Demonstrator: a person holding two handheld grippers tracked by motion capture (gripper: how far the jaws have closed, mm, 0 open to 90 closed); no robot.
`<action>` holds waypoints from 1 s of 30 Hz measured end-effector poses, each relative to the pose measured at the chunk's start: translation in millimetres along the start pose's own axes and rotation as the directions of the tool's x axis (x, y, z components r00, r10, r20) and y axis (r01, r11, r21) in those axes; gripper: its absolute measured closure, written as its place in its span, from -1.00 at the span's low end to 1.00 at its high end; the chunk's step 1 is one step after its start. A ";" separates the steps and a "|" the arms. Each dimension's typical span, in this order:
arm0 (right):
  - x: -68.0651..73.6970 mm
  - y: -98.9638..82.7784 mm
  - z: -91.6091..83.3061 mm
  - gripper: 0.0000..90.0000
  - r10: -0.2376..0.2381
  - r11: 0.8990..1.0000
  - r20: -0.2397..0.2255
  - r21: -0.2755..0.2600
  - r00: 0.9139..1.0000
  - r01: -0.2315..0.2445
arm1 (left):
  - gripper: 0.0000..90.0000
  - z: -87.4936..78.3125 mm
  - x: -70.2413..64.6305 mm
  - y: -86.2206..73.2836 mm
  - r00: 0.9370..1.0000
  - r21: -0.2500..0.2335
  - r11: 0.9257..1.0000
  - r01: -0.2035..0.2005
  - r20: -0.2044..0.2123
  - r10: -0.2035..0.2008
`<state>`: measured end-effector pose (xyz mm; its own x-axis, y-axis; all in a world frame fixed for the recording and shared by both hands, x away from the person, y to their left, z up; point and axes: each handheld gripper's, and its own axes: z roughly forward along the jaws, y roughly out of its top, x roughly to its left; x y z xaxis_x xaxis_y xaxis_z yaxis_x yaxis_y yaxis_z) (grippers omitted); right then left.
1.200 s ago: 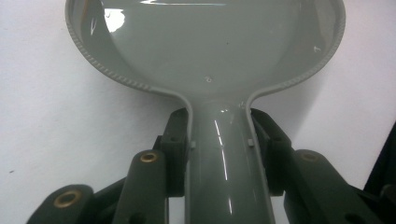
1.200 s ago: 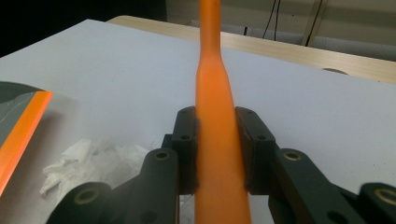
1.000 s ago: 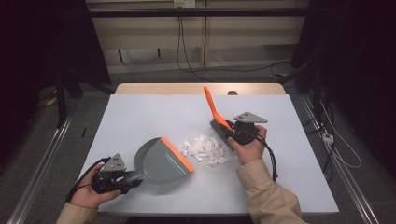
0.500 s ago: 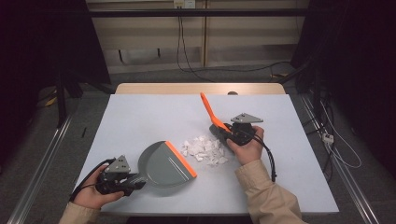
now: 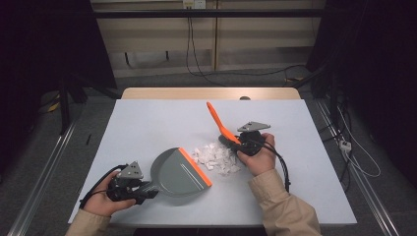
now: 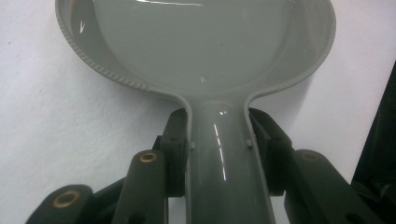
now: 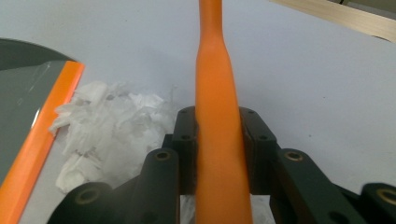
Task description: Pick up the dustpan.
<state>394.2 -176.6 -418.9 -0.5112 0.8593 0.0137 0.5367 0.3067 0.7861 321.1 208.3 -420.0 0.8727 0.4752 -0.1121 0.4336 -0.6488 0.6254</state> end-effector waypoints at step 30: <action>59.0 -8.4 5.0 0.59 -0.051 0.993 -0.055 -0.109 0.997 0.044 | 0.38 43.3 -14.9 34.9 1.000 -0.005 1.000 0.022 0.018 -0.022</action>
<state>362.8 -126.5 -427.8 -0.5739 0.8189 0.0078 0.4367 0.2980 0.8488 332.9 152.8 -429.9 0.8669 0.4786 -0.1393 0.4513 -0.6351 0.6269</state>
